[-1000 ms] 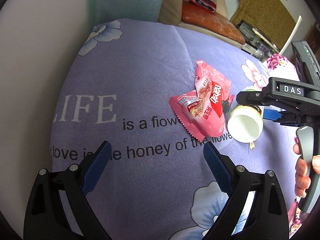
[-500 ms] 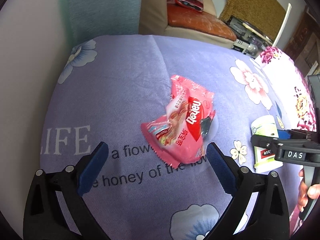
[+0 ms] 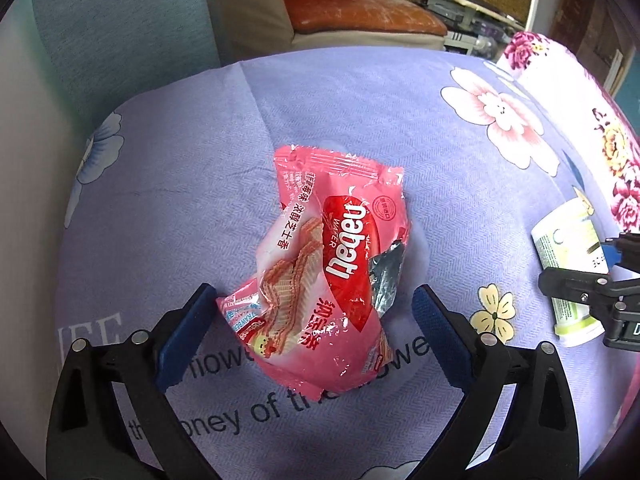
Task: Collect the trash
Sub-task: 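Grasp the pink Nabati wafer pack with the left gripper while the right gripper grasps the Swisse bottle, then carry the wafer pack and Swisse bottle over the teal wastebasket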
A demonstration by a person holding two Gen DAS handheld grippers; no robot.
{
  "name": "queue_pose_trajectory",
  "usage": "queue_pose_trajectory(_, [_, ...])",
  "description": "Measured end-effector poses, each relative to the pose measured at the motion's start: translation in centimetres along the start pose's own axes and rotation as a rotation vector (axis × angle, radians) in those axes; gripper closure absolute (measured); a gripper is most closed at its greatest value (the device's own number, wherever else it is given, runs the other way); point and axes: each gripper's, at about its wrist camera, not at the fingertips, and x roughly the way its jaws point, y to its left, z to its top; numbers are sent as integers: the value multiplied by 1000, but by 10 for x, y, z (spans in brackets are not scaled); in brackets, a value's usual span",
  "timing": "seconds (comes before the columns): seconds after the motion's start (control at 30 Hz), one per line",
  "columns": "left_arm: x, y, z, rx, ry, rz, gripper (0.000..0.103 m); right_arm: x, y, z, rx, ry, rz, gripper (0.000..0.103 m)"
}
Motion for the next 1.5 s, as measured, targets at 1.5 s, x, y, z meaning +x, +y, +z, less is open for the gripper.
queue_pose_trajectory(1.5, [-84,-260,-44,245,-16,-76,58,-121,-193,-127,293,-289,78,51])
